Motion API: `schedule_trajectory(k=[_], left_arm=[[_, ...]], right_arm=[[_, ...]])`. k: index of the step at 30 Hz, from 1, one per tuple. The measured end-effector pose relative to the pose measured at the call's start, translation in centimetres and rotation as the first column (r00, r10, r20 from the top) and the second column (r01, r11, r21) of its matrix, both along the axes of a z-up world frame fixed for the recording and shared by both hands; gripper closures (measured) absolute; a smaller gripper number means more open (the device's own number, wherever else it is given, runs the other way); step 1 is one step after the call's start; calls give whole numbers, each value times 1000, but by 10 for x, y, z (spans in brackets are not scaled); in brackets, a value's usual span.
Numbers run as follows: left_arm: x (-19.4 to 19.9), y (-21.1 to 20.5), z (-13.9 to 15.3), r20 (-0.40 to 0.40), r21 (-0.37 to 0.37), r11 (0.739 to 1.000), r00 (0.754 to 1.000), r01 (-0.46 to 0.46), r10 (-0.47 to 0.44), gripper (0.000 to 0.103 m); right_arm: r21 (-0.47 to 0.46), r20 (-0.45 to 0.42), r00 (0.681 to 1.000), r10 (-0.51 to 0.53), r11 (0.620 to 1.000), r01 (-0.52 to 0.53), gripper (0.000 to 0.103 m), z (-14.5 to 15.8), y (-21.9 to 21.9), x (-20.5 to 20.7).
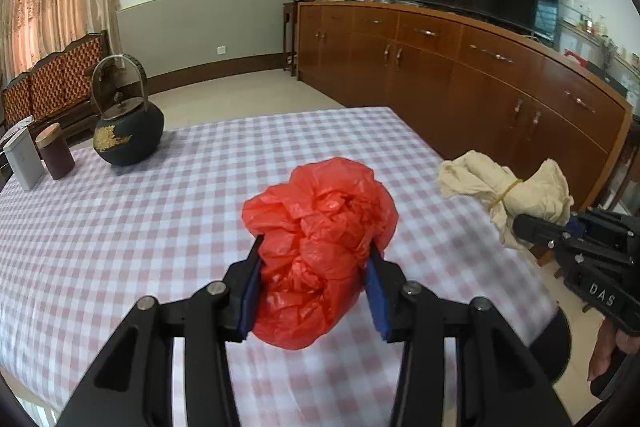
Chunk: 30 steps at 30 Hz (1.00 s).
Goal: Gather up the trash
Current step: 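Lift the red bag and cloth bundle and carry them over the bin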
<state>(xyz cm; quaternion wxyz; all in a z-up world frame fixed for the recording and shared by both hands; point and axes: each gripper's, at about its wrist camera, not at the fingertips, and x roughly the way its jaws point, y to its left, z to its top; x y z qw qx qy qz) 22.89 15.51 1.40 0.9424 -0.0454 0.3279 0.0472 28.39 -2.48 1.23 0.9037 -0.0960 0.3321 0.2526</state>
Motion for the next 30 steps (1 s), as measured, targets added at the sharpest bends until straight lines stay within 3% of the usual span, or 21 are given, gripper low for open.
schedule_trajectory(k=[17,30], left_arm=[[-36,-80,12,41,11,990,989,143,-143,57],[-43,-159,11,46,0,954,953,300,-300,57]], right_arm=[[69,44,987,-152,986,149,85,24,-99,-83],[75,53,950,-308,950,304,86,22,-181,-123]])
